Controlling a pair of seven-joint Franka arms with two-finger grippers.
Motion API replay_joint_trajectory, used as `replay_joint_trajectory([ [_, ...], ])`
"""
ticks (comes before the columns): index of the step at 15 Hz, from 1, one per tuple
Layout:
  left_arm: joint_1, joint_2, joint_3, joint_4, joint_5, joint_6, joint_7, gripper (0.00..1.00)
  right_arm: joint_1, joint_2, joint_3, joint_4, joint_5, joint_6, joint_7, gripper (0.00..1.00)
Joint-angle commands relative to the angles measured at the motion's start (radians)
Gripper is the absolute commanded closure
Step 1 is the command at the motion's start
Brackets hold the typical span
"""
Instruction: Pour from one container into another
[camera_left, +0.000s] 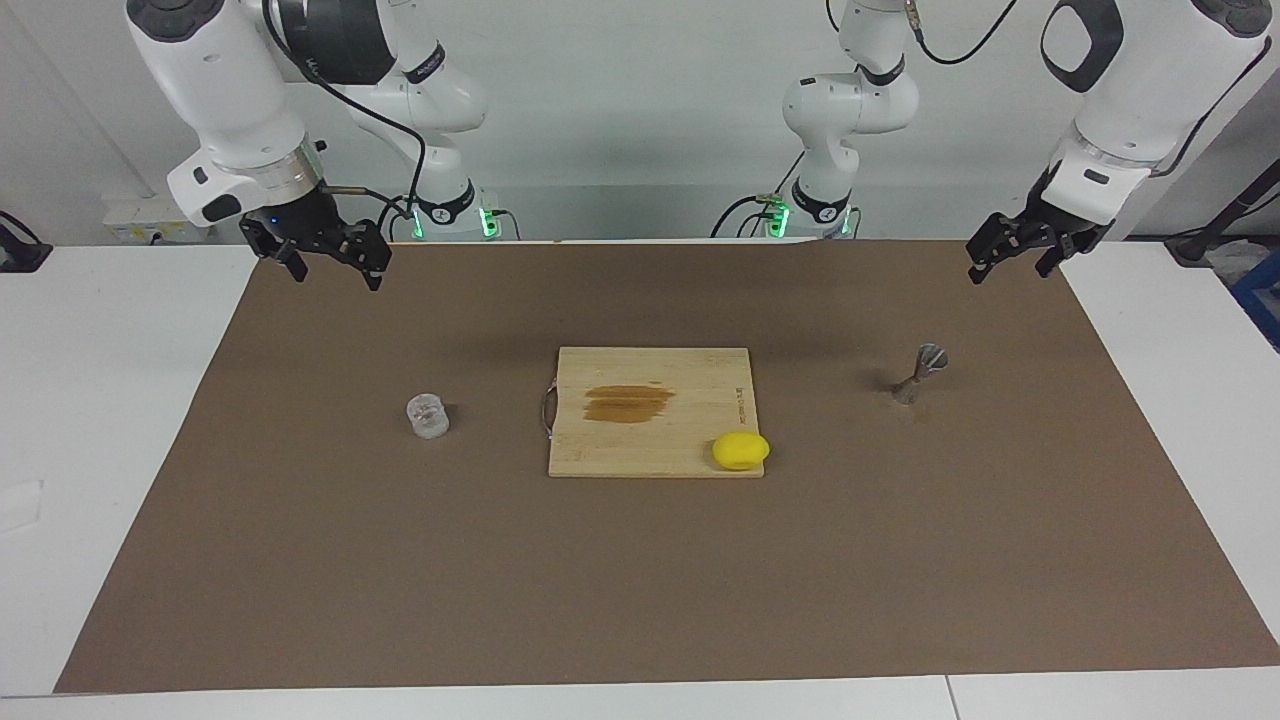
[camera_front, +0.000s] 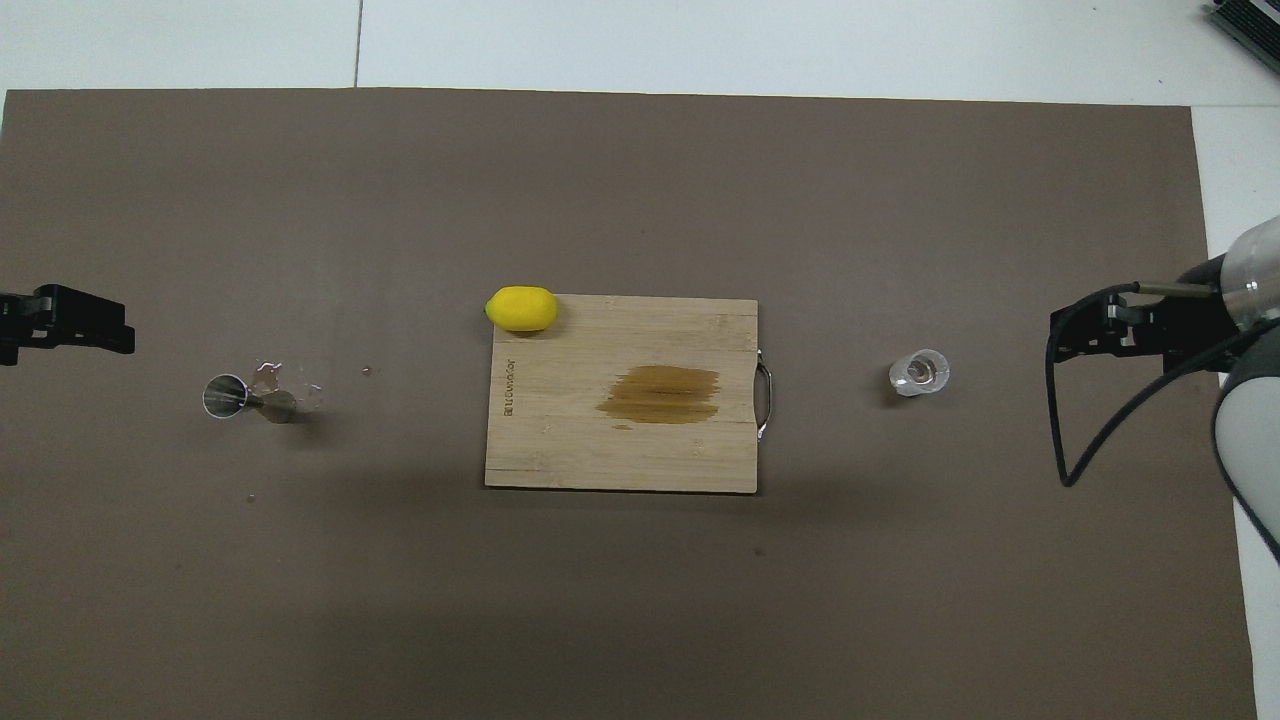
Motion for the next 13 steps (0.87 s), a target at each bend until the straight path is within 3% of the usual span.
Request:
replay_joint_trajectory([
  [1,0.006,-0.015,-0.008,-0.013,0.020,0.002,-0.003,0.00,-0.010,-0.022,0.004,-0.022,-0.001,0.006,-0.015,0.00],
  [9,0.003,-0.030,-0.008,-0.063,0.018,0.059,-0.005,0.00,-0.010,-0.022,0.004,-0.022,-0.001,0.006,-0.015,0.00],
  [13,0.004,-0.074,-0.008,-0.170,0.018,0.172,-0.003,0.00,-0.010,-0.022,0.004,-0.022,-0.001,0.006,-0.015,0.00],
])
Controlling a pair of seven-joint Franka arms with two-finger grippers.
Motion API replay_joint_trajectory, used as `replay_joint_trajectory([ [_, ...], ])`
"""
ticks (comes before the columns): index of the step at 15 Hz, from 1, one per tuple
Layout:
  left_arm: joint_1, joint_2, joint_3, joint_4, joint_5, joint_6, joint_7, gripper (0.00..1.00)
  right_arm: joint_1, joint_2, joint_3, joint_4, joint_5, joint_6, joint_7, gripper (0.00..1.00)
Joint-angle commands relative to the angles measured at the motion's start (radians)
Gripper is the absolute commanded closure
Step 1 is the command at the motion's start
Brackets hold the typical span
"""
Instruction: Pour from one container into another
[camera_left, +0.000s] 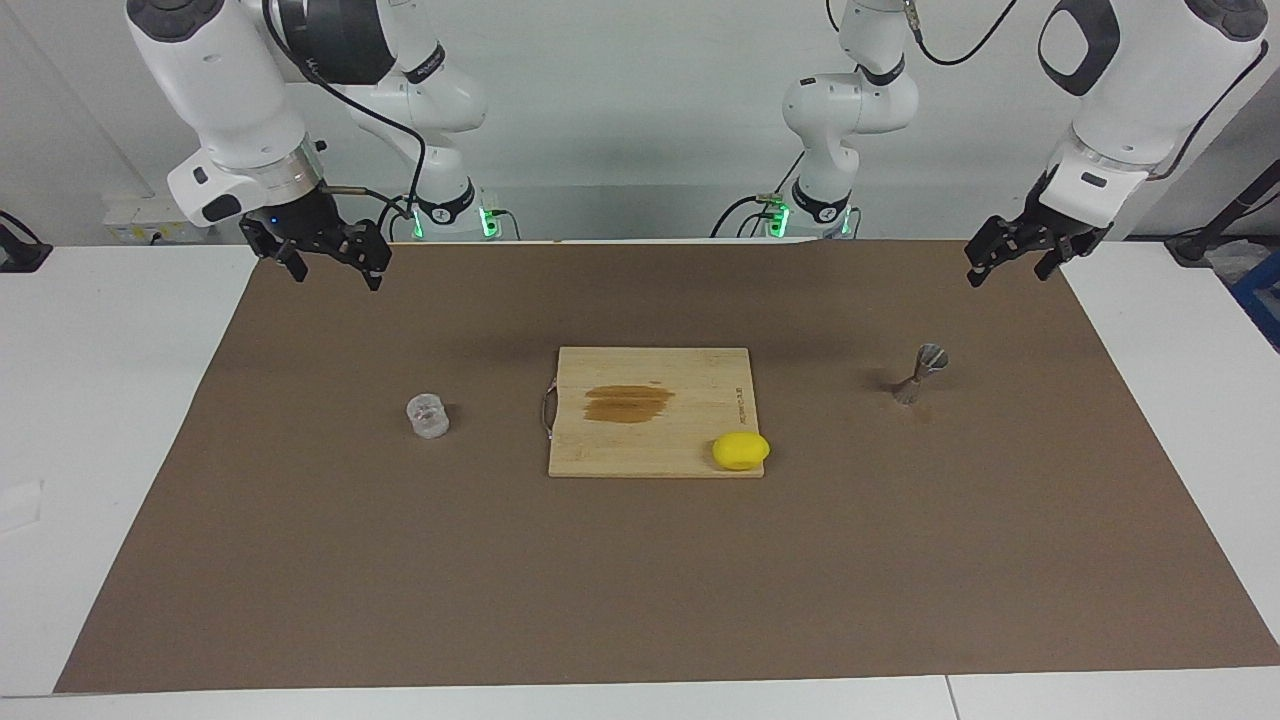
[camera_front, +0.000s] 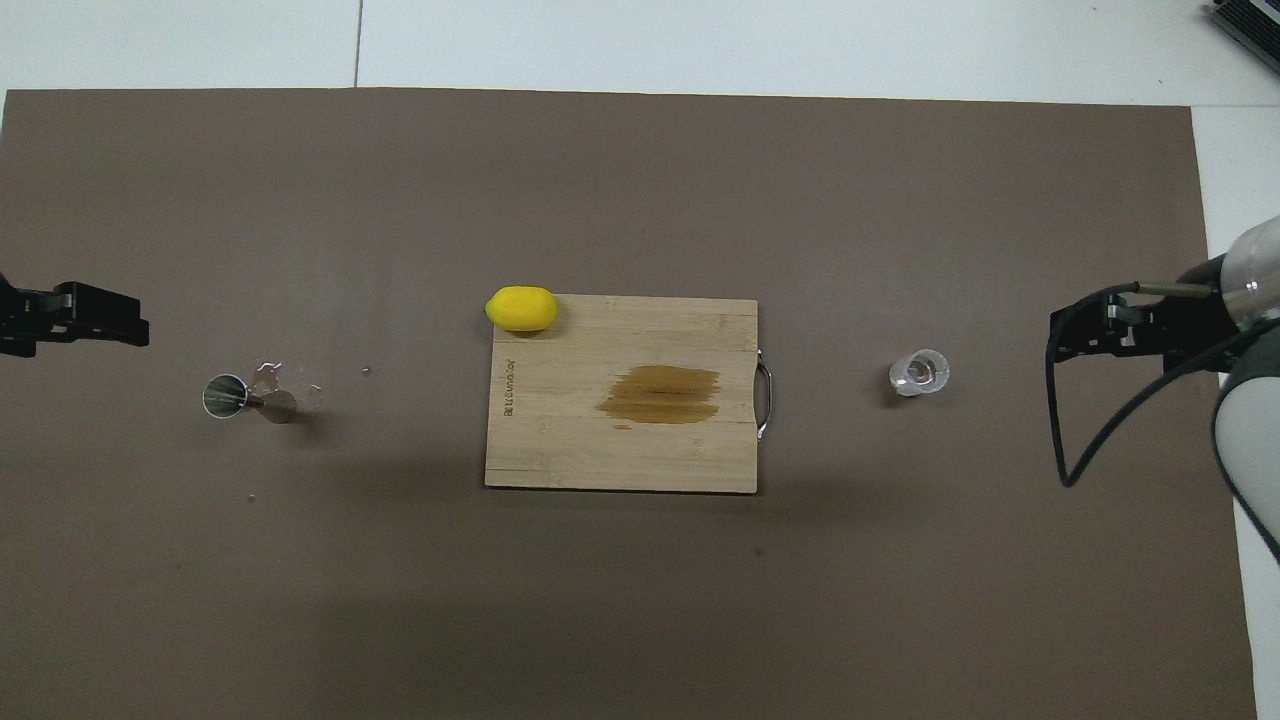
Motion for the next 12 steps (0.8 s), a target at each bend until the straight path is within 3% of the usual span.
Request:
replay_joint_trajectory([
  [1,0.004,-0.074,-0.006,-0.128,0.018,0.104,-0.003,0.00,-0.010,-0.022,0.004,-0.022,-0.001,0.006,-0.015,0.00],
  [7,-0.010,-0.108,-0.006,-0.251,0.018,0.227,-0.008,0.00,-0.010,-0.022,0.004,-0.022,-0.001,0.006,-0.015,0.00],
  [10,-0.019,-0.110,-0.007,-0.322,0.017,0.356,-0.050,0.00,-0.010,-0.022,0.004,-0.022,-0.001,0.005,-0.015,0.00],
  [12,-0.031,-0.104,-0.006,-0.313,0.017,0.362,-0.052,0.00,-0.010,-0.022,0.004,-0.022,-0.001,0.006,-0.016,0.00],
])
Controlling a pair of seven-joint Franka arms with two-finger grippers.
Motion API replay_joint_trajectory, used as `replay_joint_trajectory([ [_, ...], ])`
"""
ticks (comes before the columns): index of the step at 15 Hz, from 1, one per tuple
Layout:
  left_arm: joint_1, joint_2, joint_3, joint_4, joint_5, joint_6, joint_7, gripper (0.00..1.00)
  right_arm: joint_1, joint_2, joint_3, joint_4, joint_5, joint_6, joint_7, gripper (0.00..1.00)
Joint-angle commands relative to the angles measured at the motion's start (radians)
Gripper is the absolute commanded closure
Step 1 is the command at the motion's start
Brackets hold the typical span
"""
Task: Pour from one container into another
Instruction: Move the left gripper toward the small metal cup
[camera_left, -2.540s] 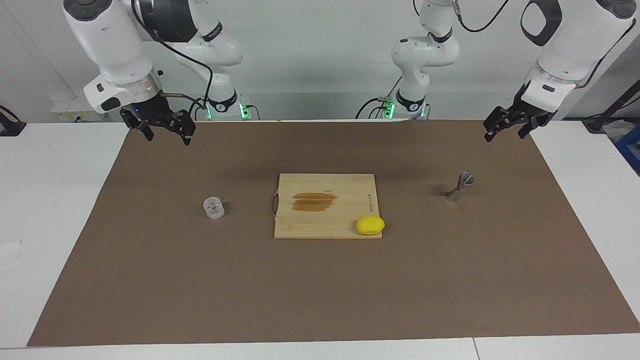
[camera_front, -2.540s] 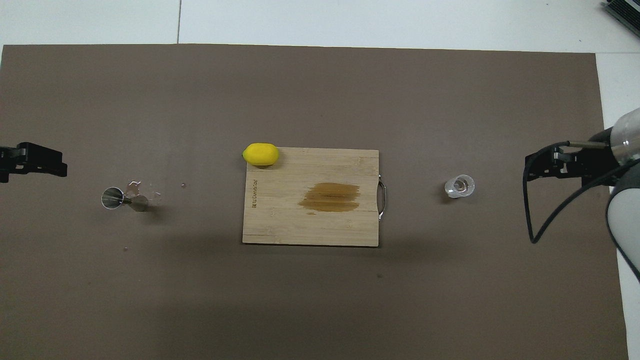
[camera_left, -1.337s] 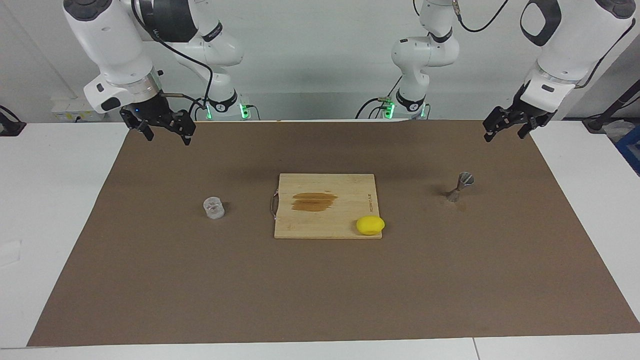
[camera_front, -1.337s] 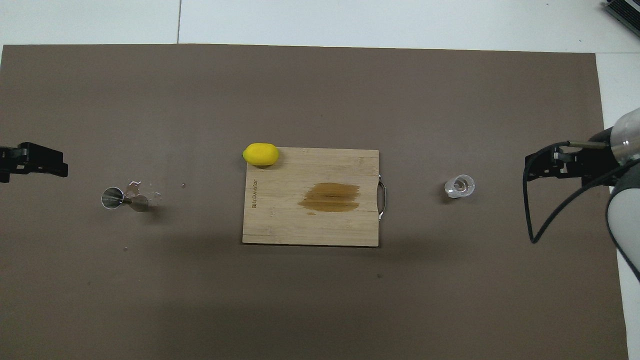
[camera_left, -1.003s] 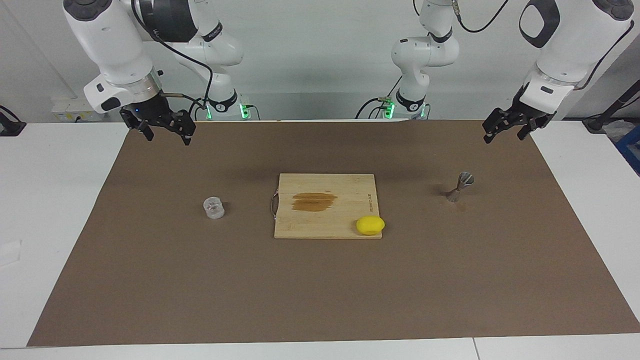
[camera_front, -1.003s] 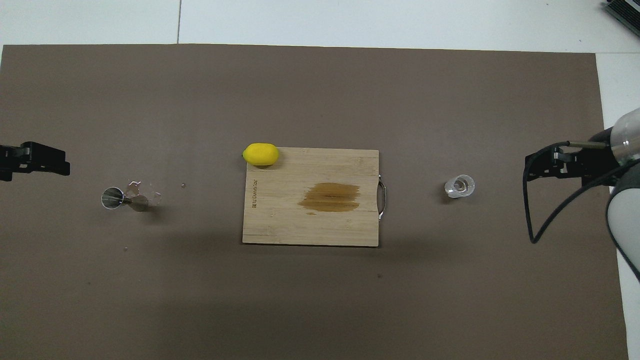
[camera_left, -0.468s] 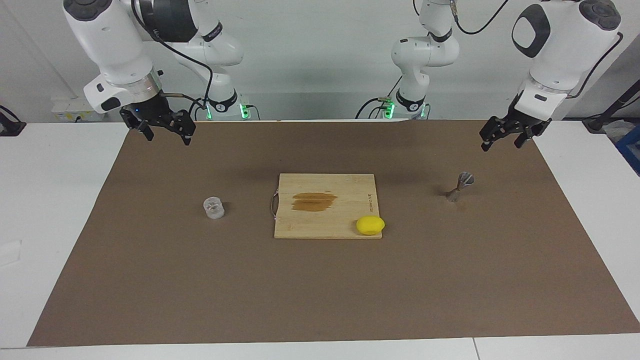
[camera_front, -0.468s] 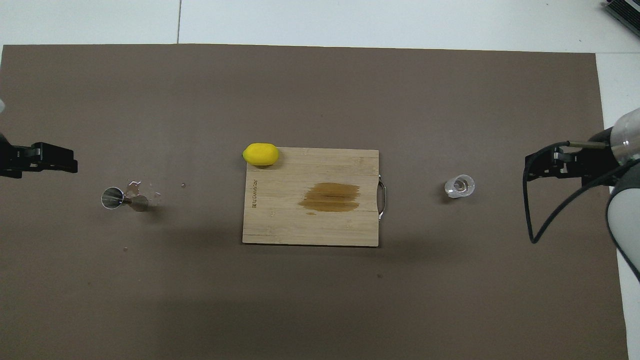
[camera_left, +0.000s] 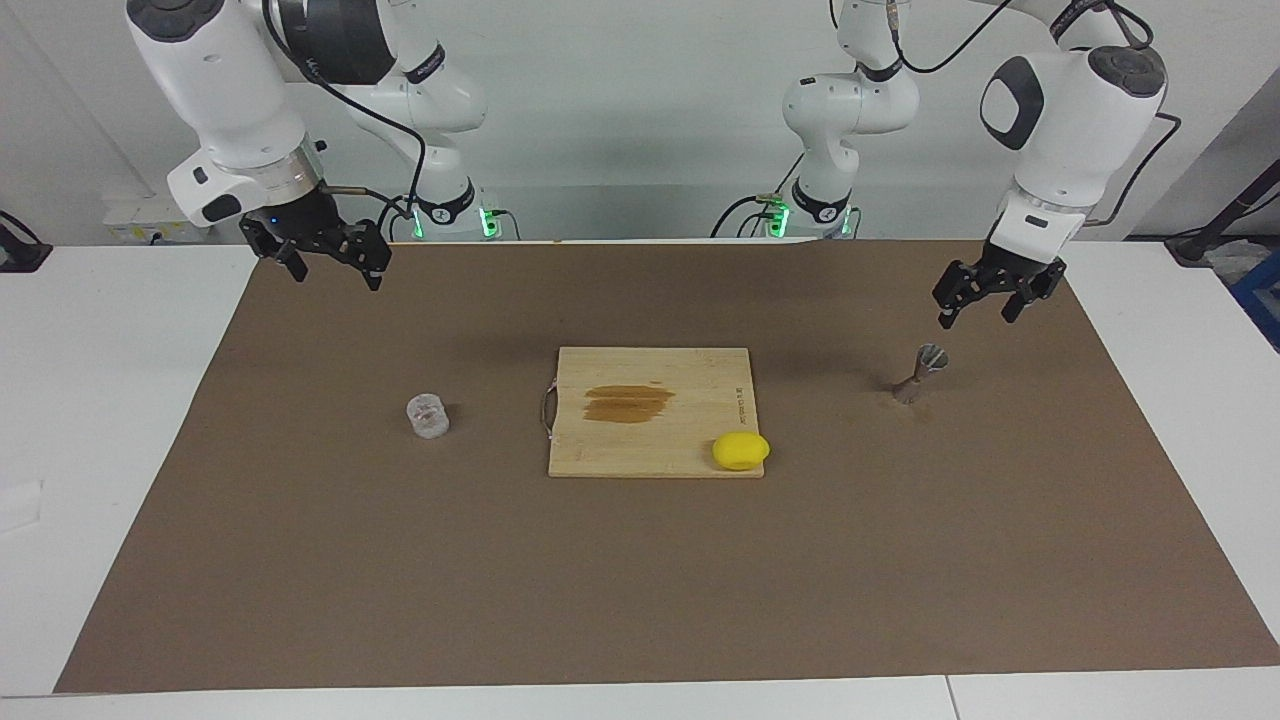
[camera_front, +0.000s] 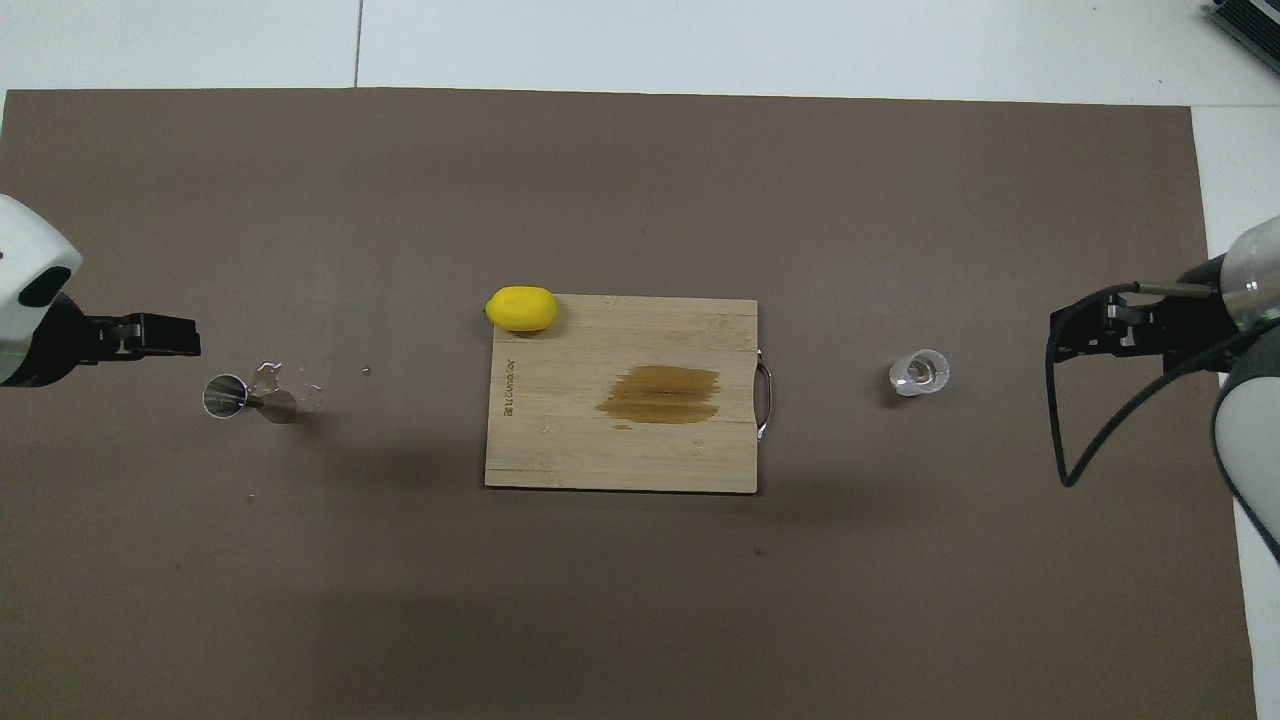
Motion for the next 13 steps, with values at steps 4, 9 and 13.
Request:
replay_joint_trajectory([
  [4,-0.003,-0.031,0.014,-0.038,0.017,0.034,-0.026,0.00,-0.010,-0.022,0.004,-0.022,-0.001,0.006,-0.015,0.00],
  [9,-0.009,-0.025,0.009,0.040,0.020,-0.122,-0.030,0.00,-0.010,-0.022,0.004,-0.022,-0.001,0.006,-0.015,0.00],
  [13,-0.092,-0.034,0.003,0.020,0.020,-0.151,-0.032,0.00,-0.010,-0.022,0.004,-0.022,-0.001,0.006,-0.015,0.00],
])
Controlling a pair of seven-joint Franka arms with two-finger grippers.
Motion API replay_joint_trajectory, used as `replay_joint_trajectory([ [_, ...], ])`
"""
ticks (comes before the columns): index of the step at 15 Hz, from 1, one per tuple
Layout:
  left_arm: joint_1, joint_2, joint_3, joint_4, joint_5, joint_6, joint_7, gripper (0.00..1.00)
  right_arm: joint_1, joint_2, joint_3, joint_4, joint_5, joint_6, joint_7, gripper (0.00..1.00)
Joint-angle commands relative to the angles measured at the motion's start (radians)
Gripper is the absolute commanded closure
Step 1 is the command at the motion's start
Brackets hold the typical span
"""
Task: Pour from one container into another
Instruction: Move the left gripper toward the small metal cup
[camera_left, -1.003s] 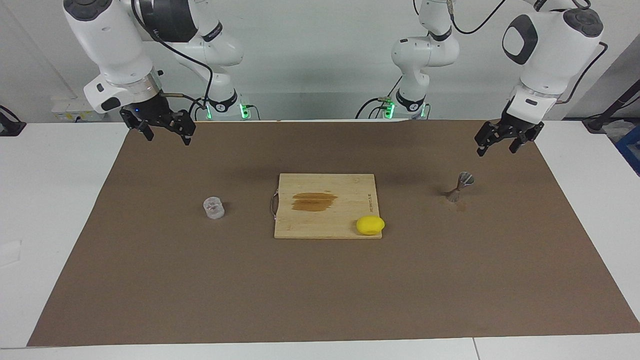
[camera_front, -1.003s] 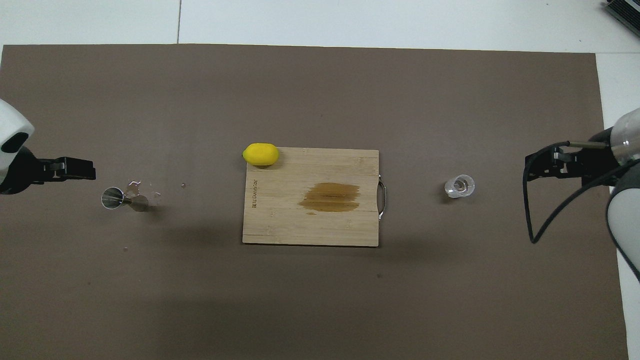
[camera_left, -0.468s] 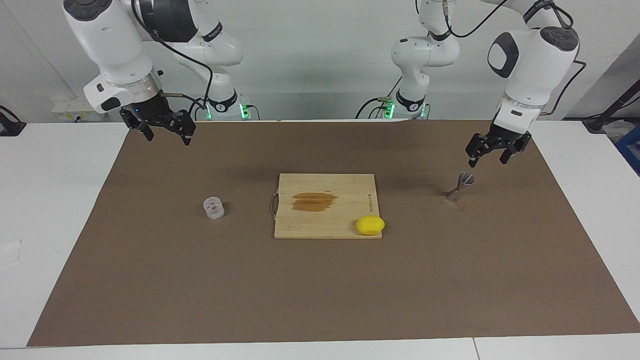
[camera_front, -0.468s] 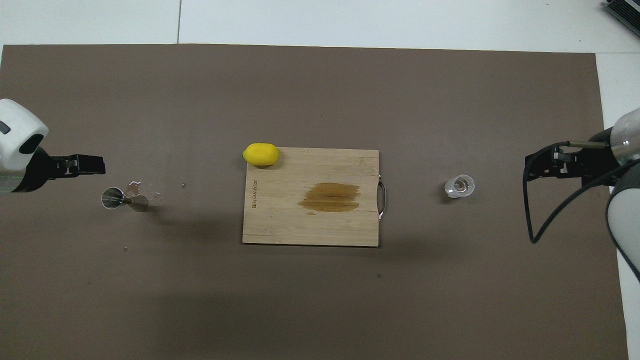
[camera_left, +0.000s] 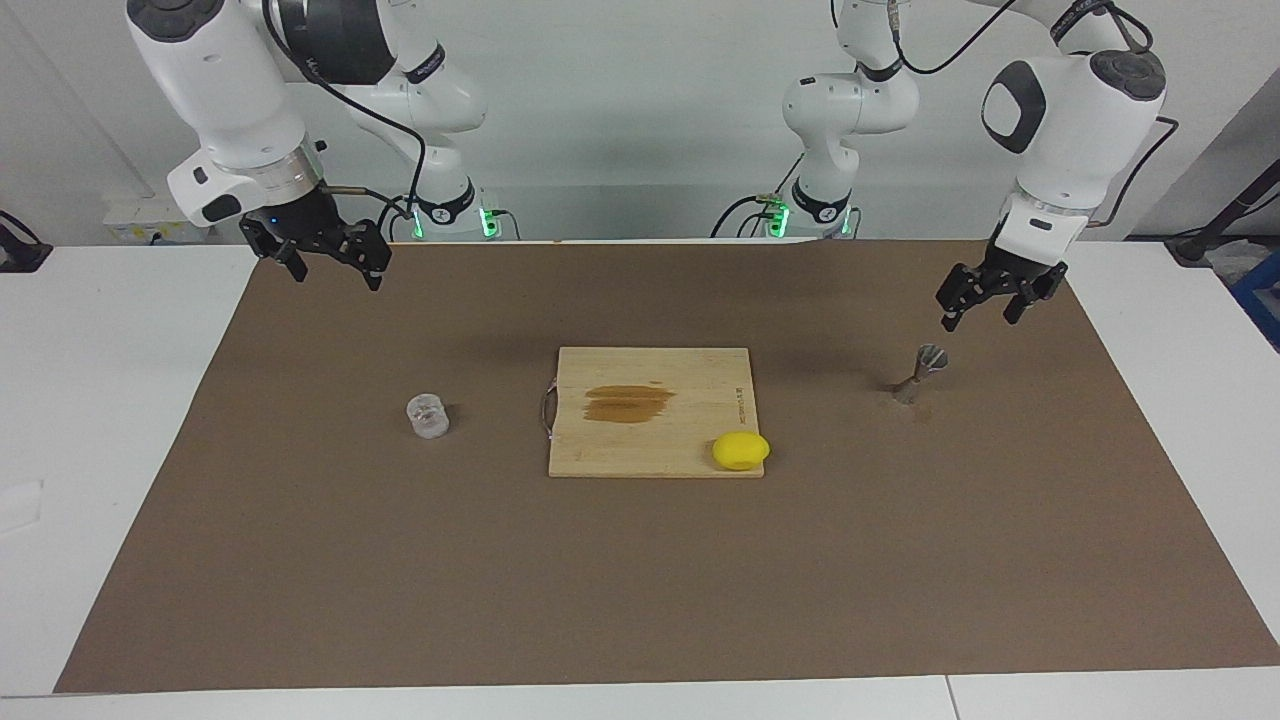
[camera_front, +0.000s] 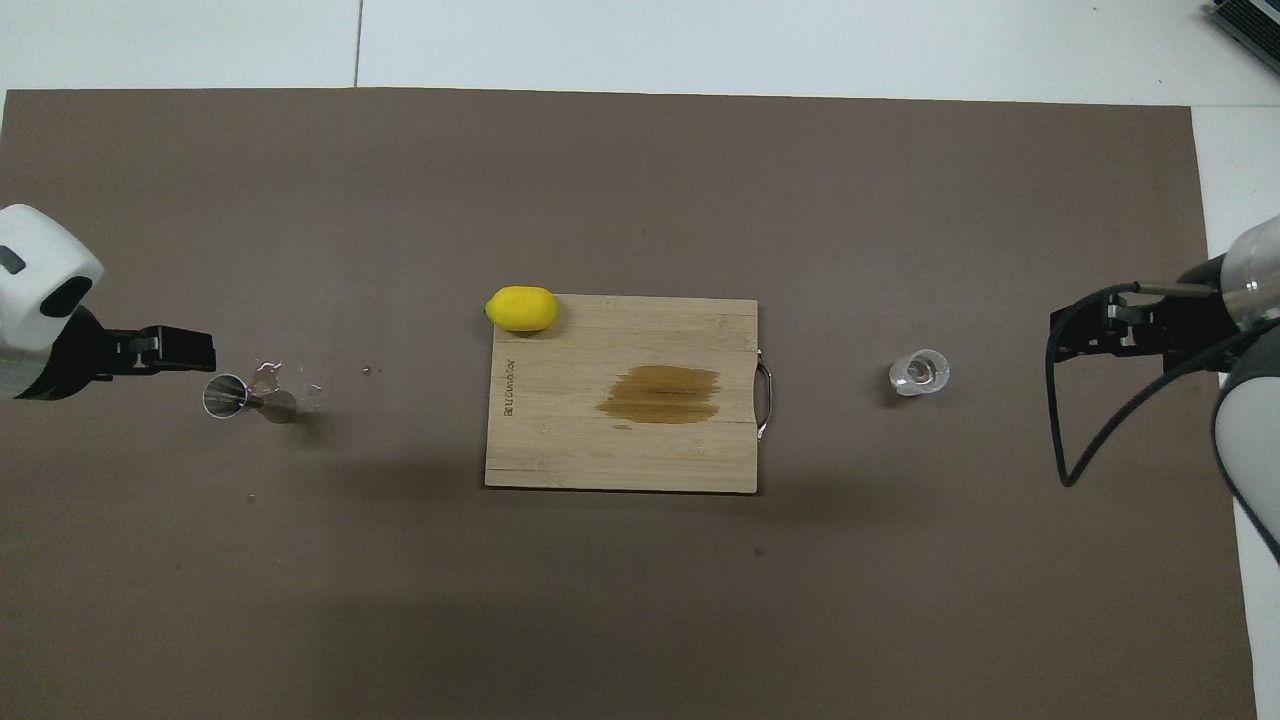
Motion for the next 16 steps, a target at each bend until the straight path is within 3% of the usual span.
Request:
replay_joint_trajectory([
  [1,-0.072,-0.017,0.005,-0.014,0.020,-0.029,-0.021,0.00,-0.010,-0.022,0.004,-0.022,-0.001,0.006,-0.015,0.00],
  [7,-0.087,-0.017,0.009,-0.005,0.004,-0.138,0.027,0.00,-0.010,-0.022,0.004,-0.022,-0.001,0.006,-0.015,0.00],
  [13,0.126,0.094,0.018,0.096,-0.256,-0.184,0.562,0.00,-0.010,-0.022,0.004,-0.022,-0.001,0.006,-0.015,0.00],
  [16,0.206,0.140,0.018,0.099,-0.394,-0.178,0.811,0.00,-0.010,-0.022,0.004,-0.022,-0.001,0.006,-0.015,0.00],
])
